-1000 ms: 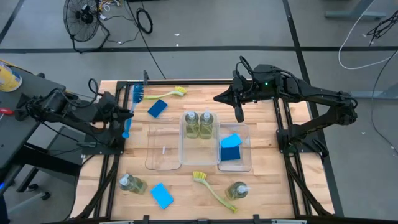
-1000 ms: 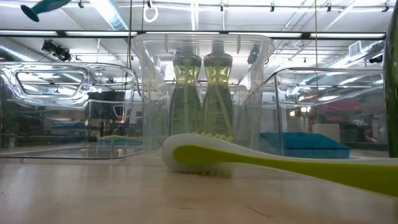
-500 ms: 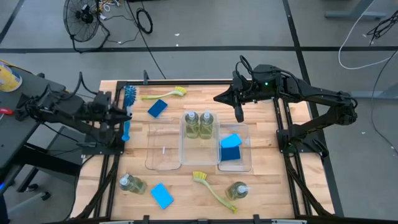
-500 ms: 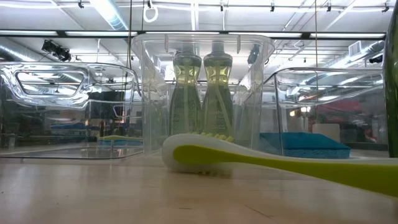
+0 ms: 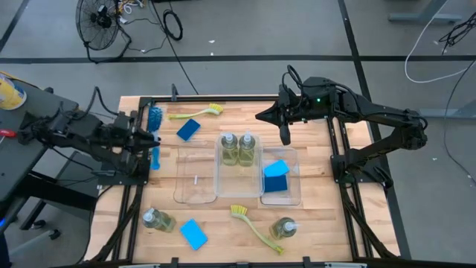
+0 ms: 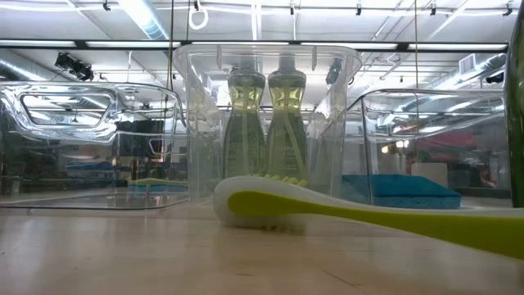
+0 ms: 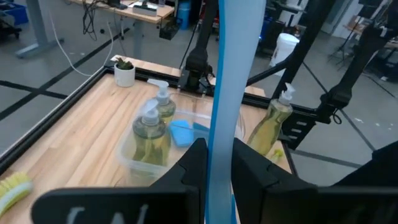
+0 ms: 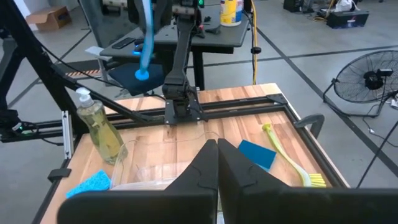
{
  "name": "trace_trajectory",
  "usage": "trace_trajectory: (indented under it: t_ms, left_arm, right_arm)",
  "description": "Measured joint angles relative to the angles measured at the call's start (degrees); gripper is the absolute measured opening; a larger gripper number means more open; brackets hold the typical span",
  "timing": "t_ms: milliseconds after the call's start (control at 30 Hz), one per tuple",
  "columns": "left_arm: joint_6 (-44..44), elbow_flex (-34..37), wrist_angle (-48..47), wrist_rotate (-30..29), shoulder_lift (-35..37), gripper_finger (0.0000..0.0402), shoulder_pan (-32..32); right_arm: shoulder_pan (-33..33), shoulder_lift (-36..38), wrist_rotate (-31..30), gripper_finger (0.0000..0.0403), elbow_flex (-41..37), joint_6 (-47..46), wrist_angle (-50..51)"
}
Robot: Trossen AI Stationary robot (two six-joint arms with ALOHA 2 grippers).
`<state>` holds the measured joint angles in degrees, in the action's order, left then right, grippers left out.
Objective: Pick & Place Kitchen Sink Supplies
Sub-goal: Put the blue dishwashing brush into the left transparent bin
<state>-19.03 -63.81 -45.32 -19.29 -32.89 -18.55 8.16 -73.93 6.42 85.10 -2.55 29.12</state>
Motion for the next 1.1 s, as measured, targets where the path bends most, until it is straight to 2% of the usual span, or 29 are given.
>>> trace_trajectory:
  t_ms: [300,467,600,800,967,1100]
  left_arm:
    - [-0.9,14.5,13.9,-1.7,8.1,0.0052,0.0]
    - [-2.8,21.0,18.3,-4.0,10.6,0.0052,0.0]
    - [-4.7,26.1,23.2,-5.2,10.8,0.0052,0.0]
    - [-10.3,32.7,28.2,-11.8,10.8,0.0055,1.1]
    - [-12.5,37.0,32.1,-12.1,10.8,0.0052,3.1]
    - [-18.6,40.7,32.8,-12.3,10.8,0.0058,5.1]
  right_arm:
    - [0.0,0.0,0.0,0.0,0.0,0.0,0.0]
    - [0.0,0.0,0.0,0.0,0.0,0.0,0.1]
    - [0.0,0.0,0.0,0.0,0.0,-0.1,0.1]
    - [0.0,0.0,0.0,0.0,0.0,0.0,0.1]
    - [0.0,0.0,0.0,0.0,0.0,0.0,0.2]
    - [0.0,0.0,0.0,0.0,0.0,0.0,0.3]
